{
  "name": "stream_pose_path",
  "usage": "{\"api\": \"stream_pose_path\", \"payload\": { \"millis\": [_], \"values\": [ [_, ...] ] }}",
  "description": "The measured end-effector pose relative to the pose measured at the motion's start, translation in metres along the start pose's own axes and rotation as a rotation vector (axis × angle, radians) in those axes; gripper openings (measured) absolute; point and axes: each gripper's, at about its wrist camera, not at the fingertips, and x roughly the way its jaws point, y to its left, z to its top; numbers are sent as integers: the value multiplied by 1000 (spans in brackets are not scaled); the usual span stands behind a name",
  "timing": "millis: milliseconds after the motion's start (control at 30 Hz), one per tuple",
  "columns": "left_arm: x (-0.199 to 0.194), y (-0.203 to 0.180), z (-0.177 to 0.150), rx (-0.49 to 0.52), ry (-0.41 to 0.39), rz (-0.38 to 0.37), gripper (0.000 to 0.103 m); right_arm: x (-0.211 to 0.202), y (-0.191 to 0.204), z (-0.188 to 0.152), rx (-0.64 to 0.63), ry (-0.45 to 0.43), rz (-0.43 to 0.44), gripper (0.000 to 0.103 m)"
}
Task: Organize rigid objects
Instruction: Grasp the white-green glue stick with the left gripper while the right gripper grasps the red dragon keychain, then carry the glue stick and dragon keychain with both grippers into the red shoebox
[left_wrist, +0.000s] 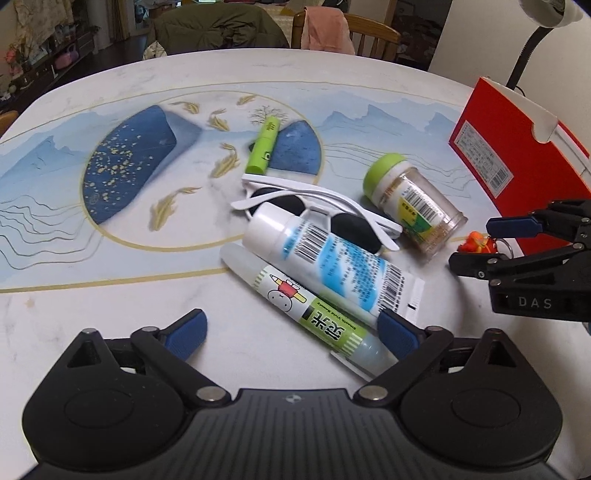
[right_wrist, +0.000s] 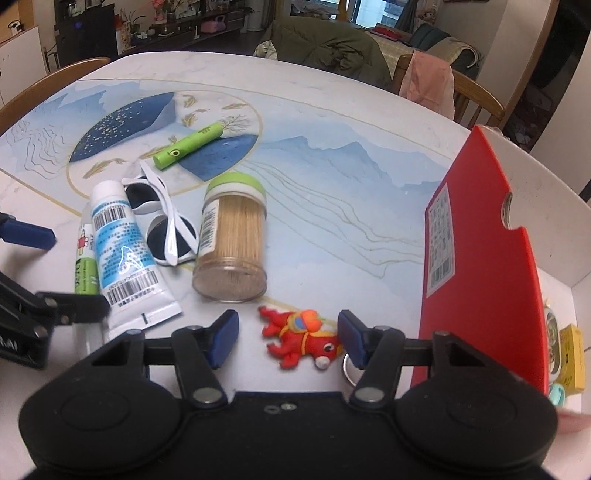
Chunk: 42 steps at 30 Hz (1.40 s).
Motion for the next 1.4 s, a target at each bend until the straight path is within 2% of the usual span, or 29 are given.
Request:
{"api": "stream_pose_path", "payload": {
  "millis": [67, 200, 300, 333, 400, 467, 500, 567, 633, 667, 833, 933, 1033, 1067, 1200, 1300, 1367, 1400],
  "values": [
    [0, 0, 0, 19, 0, 12, 93, 0, 0, -1, -6, -3, -2, 56],
    [-2, -2, -3, 74, -11, 69, 76, -2, 2, -5, -24, -8, -21, 54],
    [-4, 1, -4, 75, -24, 79, 66, -4, 2, -9, -34, -15, -40, 48],
    [-5, 2, -3, 72, -27, 81, 63, -5, 2, -10, -38, -17, -48, 45],
    [-7, 4, -3, 67, -32, 85, 45, -5, 3, -11, -44, -20, -68, 39],
    [-8, 5, -2, 64, -34, 85, 33, -5, 2, -10, -43, -19, -80, 33],
    [-8, 6, -1, 61, -35, 84, 30, -6, 2, -10, -37, -19, -82, 31],
    [-9, 9, -1, 57, -37, 80, 26, -7, 0, -10, -30, -21, -91, 22],
    [-9, 10, -2, 59, -39, 78, 24, -7, 0, -10, -37, -19, -90, 22],
    [-9, 10, -2, 59, -40, 78, 23, -7, 0, -10, -38, -18, -97, 28],
    [-9, 10, -3, 59, -44, 77, 22, 0, -5, -3, -1, -11, -98, 37],
    [-10, 11, -2, 52, -43, 75, 22, 2, -12, 0, 39, -7, -64, 42],
    [-10, 13, -2, 36, -42, 69, 21, 3, -16, 1, 77, -10, -19, 59],
    [-10, 13, -2, 32, -42, 68, 21, 3, -16, 2, 79, -16, -8, 60],
    [-10, 12, -2, 29, -44, 73, 21, 9, -10, 5, 68, 5, -7, 59],
    [-11, 13, -3, 17, -42, 73, 20, 9, -11, 5, 88, 7, 4, 54],
    [-12, 14, -4, 9, -42, 72, 20, 7, -10, 3, 87, 4, 2, 41],
    [-13, 15, -5, 4, -43, 71, 19, 6, -11, 3, 88, 3, 5, 39]
  ]
}}
